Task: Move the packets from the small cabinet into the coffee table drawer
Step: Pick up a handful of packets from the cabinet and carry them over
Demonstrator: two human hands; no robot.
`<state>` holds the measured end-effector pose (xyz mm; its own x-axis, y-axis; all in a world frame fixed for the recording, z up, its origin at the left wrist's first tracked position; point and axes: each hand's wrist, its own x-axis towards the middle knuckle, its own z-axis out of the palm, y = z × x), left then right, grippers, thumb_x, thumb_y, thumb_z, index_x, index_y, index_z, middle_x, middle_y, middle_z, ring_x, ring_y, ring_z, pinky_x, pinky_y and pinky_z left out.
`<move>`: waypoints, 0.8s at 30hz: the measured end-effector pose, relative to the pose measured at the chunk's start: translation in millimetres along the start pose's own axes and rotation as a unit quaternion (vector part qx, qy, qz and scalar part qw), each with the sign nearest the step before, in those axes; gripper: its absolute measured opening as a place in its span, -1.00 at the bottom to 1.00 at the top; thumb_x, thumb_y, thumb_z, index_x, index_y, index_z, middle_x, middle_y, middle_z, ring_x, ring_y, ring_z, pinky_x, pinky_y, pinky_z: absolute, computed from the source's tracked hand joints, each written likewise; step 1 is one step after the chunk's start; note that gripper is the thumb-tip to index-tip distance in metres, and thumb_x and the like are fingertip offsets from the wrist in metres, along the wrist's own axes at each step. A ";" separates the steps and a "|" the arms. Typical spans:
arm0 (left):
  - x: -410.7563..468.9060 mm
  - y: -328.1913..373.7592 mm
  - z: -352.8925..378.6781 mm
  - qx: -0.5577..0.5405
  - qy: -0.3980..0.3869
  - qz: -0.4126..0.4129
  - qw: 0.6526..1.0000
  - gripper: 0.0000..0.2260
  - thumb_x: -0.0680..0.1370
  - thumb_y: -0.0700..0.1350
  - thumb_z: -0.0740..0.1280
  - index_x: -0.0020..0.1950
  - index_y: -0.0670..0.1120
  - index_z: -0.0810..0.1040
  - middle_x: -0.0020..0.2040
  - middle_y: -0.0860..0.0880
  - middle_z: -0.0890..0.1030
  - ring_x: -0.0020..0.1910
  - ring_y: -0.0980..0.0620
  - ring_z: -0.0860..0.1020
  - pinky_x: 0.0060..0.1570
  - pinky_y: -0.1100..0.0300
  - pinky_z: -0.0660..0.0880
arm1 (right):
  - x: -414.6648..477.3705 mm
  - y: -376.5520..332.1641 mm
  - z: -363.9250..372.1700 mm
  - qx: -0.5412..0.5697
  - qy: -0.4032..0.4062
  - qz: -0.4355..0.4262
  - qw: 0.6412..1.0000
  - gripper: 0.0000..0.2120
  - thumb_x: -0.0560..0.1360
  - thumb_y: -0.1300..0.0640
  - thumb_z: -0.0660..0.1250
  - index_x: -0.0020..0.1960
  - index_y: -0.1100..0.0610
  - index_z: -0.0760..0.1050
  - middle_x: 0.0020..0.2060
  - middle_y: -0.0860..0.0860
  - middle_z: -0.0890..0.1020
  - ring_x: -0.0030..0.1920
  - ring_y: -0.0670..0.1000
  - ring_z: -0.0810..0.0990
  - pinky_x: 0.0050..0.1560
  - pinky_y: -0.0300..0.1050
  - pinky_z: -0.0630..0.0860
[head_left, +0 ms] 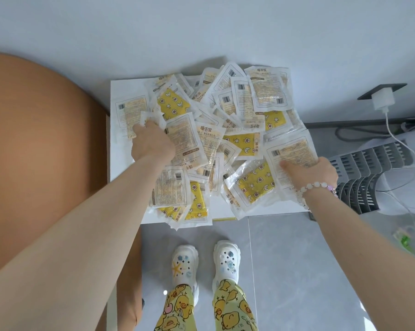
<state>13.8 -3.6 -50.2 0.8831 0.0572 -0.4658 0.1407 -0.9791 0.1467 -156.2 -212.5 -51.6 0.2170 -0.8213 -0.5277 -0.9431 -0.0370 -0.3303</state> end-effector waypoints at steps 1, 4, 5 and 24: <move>-1.1 -0.3 -0.7 -0.002 0.003 0.000 1.000 -0.62 0.61 -0.20 0.18 0.43 -0.19 0.27 0.33 -0.22 0.29 0.19 -0.24 0.46 -0.12 0.07 0.38 | 0.4 2.3 -3.0 0.001 0.005 0.002 1.000 -0.37 0.35 -0.15 0.48 0.20 0.26 0.43 0.14 0.18 0.54 0.17 0.19 0.52 0.08 0.03 0.45; -4.8 -1.7 -6.0 -0.016 0.016 0.002 1.000 -0.64 0.60 -0.20 0.19 0.40 -0.20 0.29 0.31 -0.22 0.32 0.18 -0.25 0.47 -0.13 0.08 0.37 | 1.5 7.7 -16.2 0.014 0.019 0.015 1.000 -0.37 0.36 -0.18 0.46 0.21 0.25 0.43 0.14 0.17 0.56 0.16 0.21 0.54 0.11 0.07 0.48; -6.7 -1.9 -9.0 -0.021 0.023 0.004 1.000 -0.65 0.60 -0.20 0.19 0.39 -0.20 0.30 0.31 -0.22 0.33 0.17 -0.25 0.47 -0.14 0.08 0.37 | 2.7 9.0 -21.1 0.022 0.021 0.022 0.999 -0.36 0.35 -0.20 0.46 0.21 0.23 0.44 0.13 0.16 0.57 0.15 0.21 0.55 0.13 0.08 0.50; -85.2 40.5 -174.7 -0.296 -0.026 0.079 0.952 -0.66 0.54 -0.18 0.19 0.31 -0.20 0.40 0.26 -0.21 0.50 0.14 -0.17 0.51 0.10 0.08 0.45 | -84.2 -56.6 -149.3 0.357 -0.098 0.099 0.924 -0.27 0.38 -0.17 0.45 0.39 0.21 0.35 0.28 0.06 0.50 0.27 0.11 0.50 0.28 -0.01 0.45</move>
<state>22.4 -14.1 147.9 0.8932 -0.1057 -0.4370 0.2491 -0.6929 0.6767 -158.6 -226.3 128.4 0.1646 -0.6505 -0.7415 -0.5776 0.5458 -0.6070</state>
